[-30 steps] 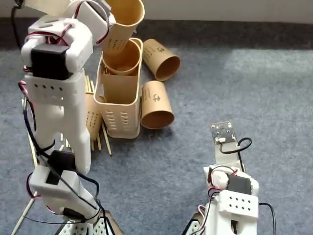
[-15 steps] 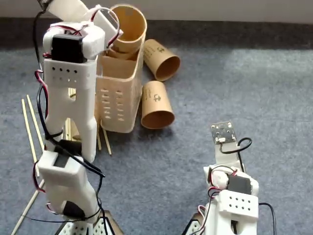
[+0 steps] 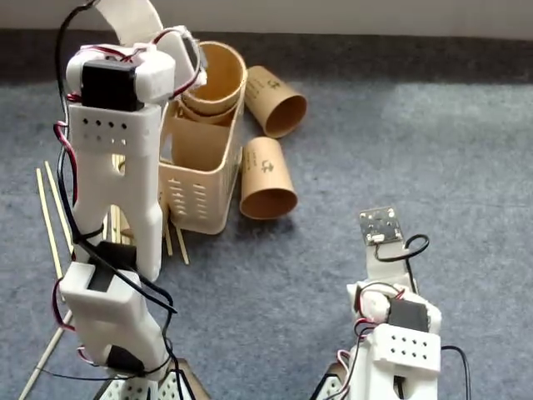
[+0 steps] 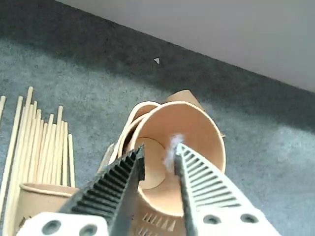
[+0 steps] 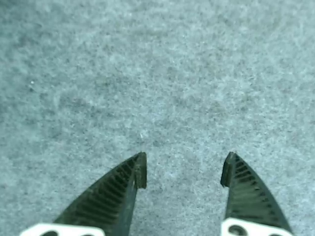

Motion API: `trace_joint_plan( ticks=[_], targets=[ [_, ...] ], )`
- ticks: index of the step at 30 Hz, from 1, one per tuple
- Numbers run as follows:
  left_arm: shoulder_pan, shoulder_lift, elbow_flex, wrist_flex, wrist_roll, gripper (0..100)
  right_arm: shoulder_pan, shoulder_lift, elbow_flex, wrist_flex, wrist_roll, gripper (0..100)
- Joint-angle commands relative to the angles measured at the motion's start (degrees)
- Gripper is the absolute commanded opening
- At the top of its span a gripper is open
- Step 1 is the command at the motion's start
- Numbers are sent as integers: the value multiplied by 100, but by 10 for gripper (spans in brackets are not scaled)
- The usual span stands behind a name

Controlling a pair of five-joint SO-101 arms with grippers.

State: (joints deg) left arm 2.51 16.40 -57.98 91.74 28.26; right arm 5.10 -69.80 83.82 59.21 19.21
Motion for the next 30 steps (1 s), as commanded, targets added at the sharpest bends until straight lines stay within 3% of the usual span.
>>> trace_joint_plan(
  ticks=[1,5,9,12,18,21,26,30],
  targets=[
    [-145,-312,-66,246,-730,362,-57,-75,-31,-101,62,248],
    [-743,-418,-576,255,-1275,319,-57,-66,-31,-101,62,248],
    [-1956,-505,-1332,308,-1451,261,-57,-66,-31,-101,62,248],
    [-2774,-435,-1235,879,-2374,248,-48,-57,-31,-101,62,248],
    [-3345,-92,1815,985,-4976,249,-57,-75,-31,-101,62,248],
    [-3336,92,2809,765,-5670,250,-84,-75,-40,-110,70,248],
    [-3310,101,2923,-132,-5916,275,-558,-48,-84,-1130,237,248],
    [-3081,171,2510,-273,-5037,277,-945,-40,-330,-1534,-563,246]
  ],
)
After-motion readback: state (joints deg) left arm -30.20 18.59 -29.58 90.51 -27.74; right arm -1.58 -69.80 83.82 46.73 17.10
